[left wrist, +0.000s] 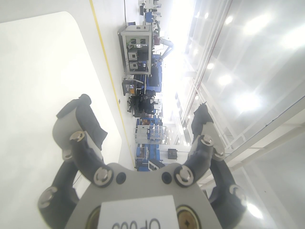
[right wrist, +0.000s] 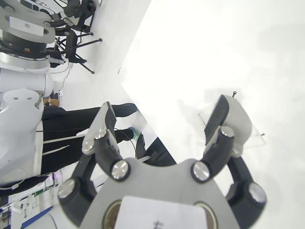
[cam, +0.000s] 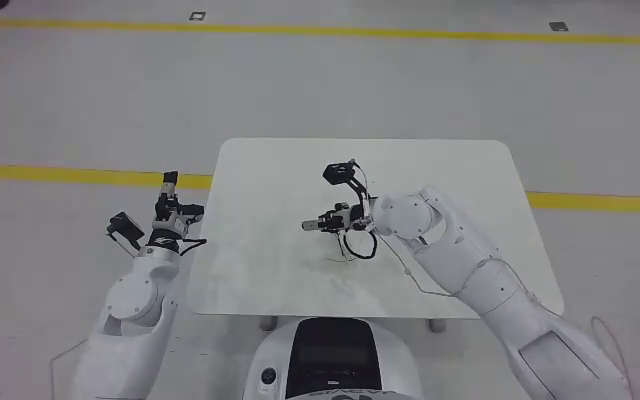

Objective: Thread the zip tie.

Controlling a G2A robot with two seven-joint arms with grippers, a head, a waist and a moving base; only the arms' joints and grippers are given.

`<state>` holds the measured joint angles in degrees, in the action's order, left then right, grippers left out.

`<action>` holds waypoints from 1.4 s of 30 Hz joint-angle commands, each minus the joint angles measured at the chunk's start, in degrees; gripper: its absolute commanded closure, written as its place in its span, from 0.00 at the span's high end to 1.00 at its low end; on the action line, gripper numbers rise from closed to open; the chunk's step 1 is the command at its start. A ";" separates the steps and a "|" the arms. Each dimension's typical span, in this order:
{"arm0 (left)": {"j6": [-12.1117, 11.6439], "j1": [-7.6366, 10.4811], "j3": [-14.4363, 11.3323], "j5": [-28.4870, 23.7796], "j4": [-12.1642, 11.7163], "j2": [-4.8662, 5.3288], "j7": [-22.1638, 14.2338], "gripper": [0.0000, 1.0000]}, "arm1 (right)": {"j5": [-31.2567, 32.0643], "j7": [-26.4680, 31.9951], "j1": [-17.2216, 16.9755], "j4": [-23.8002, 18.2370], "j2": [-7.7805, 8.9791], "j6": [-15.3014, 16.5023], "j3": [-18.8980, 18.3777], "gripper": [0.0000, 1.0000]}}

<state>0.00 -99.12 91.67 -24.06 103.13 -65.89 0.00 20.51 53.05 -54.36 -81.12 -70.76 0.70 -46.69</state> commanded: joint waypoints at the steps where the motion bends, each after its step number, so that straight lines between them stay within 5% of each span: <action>1: 0.00 0.00 0.00 0.00 0.00 0.00 0.00 1.00 | 2.36 0.70 0.47 0.55 -0.01 -0.60 0.71 1.00; 6: 0.00 0.00 0.00 0.00 0.00 0.00 0.00 1.00 | 4.78 5.74 3.05 2.06 -0.75 -5.64 3.15 1.00; 18: 0.00 0.00 0.00 0.00 0.00 0.00 0.00 1.00 | 4.47 6.35 3.23 2.56 -1.05 -5.84 3.87 1.00; 25: 0.00 0.00 0.00 0.00 0.00 0.00 0.00 1.00 | 8.04 4.88 4.26 4.51 -2.85 -9.69 8.69 1.00; 33: 0.00 0.00 0.00 0.00 0.00 0.00 0.00 1.00 | 8.05 4.39 4.22 4.50 -2.91 -9.70 8.69 1.00; 37: 0.00 0.00 0.00 0.00 0.00 0.00 0.00 1.00 | 10.33 4.47 4.15 4.91 -3.31 -12.94 9.68 1.00; 42: 0.00 0.00 0.00 0.00 0.00 0.00 0.00 1.00 | 10.31 4.48 4.21 4.94 -3.39 -13.09 9.73 1.00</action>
<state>0.00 -99.12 91.67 -24.06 103.13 -65.89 0.00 30.82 57.55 -50.14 -76.18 -74.15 -12.42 -36.95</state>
